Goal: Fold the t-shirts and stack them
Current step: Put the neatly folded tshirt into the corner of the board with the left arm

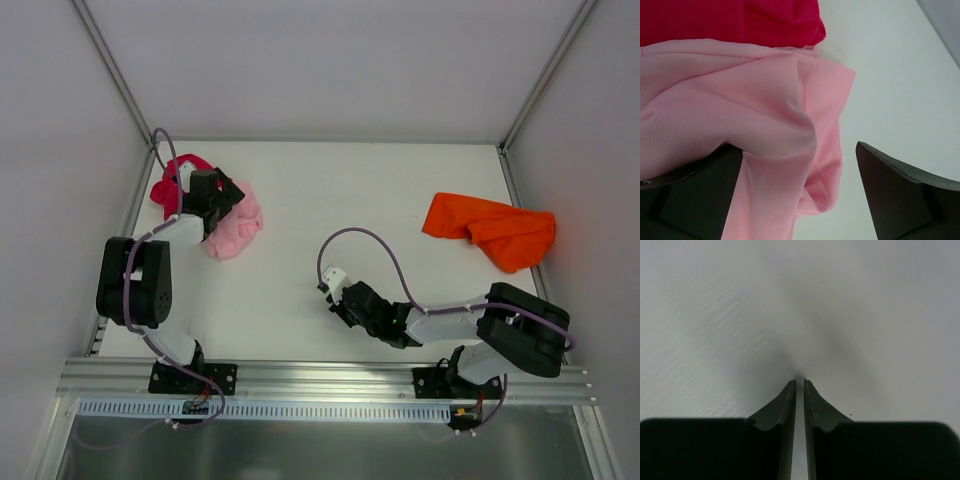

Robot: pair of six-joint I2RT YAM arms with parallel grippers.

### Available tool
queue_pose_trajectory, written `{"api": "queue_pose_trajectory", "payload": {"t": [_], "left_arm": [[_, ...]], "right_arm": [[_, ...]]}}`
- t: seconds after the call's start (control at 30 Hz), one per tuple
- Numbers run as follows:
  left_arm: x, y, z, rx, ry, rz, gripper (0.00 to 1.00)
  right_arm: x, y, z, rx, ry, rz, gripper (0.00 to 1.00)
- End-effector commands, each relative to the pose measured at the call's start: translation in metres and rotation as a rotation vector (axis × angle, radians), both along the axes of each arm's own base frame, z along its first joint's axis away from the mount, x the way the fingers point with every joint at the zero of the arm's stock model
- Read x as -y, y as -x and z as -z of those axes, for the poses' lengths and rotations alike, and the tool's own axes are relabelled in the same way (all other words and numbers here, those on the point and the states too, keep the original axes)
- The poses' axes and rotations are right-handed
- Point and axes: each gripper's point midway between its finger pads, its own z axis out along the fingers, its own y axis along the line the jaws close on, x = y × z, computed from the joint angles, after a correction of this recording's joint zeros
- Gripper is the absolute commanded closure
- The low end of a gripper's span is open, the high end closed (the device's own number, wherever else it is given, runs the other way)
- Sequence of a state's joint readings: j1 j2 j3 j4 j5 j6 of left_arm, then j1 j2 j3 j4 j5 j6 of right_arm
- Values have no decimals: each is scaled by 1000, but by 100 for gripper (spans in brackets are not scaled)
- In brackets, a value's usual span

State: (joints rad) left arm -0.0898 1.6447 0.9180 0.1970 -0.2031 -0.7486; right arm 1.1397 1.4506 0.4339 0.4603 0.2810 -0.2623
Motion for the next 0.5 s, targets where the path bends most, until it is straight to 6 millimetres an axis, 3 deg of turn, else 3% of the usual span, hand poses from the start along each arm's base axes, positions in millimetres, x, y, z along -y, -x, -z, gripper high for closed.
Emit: {"api": "queue_pose_trajectory", "payload": {"t": [0.0, 0.03, 0.33, 0.4, 0.47], "left_arm": [[-13, -9, 6, -70, -21, -48, 2], [-14, -10, 14, -93, -10, -55, 2], [-35, -9, 21, -192, -3, -143, 1], [-33, -9, 22, -193, -4, -123, 1], [-19, -15, 12, -98, 18, -42, 1]], "right_arm": [[3, 4, 6, -10, 5, 4, 85], [4, 4, 7, -10, 7, 5, 85], [5, 3, 7, -5, 11, 10, 85], [4, 3, 7, -7, 12, 7, 85], [3, 5, 6, -11, 8, 2, 85]]}}
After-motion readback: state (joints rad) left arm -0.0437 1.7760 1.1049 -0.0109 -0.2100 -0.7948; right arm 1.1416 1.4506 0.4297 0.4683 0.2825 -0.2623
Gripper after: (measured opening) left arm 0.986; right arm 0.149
